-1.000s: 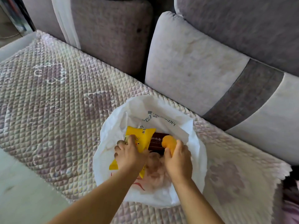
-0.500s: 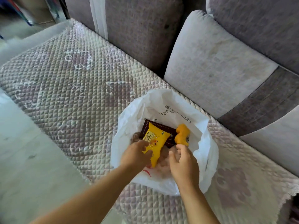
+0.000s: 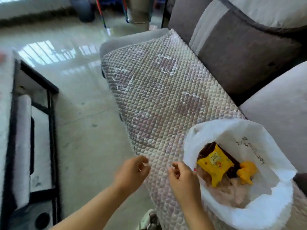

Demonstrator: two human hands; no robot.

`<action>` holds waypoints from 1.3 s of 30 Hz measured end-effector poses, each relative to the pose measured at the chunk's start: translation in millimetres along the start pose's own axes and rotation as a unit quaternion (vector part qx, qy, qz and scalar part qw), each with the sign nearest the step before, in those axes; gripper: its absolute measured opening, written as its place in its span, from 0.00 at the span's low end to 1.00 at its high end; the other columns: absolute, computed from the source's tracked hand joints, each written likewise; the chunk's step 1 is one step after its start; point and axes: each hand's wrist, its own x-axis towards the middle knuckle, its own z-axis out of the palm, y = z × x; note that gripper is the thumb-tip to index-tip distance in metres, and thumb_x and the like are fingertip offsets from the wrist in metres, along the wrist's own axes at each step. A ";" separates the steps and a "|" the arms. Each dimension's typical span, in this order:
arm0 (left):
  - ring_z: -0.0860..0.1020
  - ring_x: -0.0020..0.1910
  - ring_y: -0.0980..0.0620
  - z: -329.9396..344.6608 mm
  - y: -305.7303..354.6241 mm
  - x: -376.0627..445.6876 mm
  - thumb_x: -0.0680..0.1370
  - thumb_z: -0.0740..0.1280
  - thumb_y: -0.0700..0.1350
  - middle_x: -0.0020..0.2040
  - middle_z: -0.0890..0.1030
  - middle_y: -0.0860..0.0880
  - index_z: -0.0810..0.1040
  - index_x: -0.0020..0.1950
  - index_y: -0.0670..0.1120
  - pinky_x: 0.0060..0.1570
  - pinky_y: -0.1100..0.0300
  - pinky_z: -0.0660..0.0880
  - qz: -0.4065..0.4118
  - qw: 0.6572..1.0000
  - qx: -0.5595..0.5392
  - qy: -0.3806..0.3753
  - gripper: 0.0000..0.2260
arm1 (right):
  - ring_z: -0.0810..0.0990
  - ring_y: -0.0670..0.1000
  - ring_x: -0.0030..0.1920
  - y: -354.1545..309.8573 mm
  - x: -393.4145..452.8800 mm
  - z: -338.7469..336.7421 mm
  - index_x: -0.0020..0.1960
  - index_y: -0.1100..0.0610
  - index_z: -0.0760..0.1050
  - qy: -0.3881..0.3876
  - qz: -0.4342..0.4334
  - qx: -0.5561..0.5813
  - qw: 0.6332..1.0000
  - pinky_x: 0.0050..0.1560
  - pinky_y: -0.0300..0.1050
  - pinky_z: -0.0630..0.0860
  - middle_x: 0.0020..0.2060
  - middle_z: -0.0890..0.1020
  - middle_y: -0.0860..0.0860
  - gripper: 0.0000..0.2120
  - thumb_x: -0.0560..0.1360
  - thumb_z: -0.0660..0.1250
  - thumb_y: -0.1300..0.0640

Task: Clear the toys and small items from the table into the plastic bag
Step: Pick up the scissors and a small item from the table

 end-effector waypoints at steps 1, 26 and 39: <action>0.74 0.35 0.58 -14.4 -15.7 -4.9 0.75 0.66 0.51 0.35 0.76 0.57 0.79 0.51 0.53 0.40 0.62 0.71 -0.021 0.999 -0.025 0.019 0.07 | 0.78 0.51 0.46 -16.5 -0.8 12.1 0.51 0.54 0.76 -0.018 -0.015 -0.002 1.000 0.45 0.46 0.73 0.42 0.81 0.49 0.08 0.76 0.64 0.51; 0.76 0.43 0.58 -263.9 -483.2 -248.5 0.76 0.65 0.52 0.43 0.78 0.58 0.78 0.56 0.52 0.41 0.62 0.71 -0.403 0.854 -0.161 0.287 0.10 | 0.76 0.48 0.53 -374.1 -151.7 416.6 0.62 0.51 0.70 -0.365 -0.396 -0.173 0.825 0.49 0.40 0.69 0.53 0.78 0.47 0.15 0.78 0.58 0.47; 0.75 0.51 0.52 -293.5 -648.6 -188.0 0.76 0.64 0.50 0.60 0.74 0.51 0.75 0.61 0.49 0.54 0.59 0.73 -0.389 0.851 -0.190 0.298 0.14 | 0.71 0.56 0.58 -452.3 -137.9 639.0 0.67 0.54 0.64 -0.327 -0.411 -0.253 0.812 0.50 0.48 0.71 0.57 0.73 0.54 0.22 0.76 0.60 0.49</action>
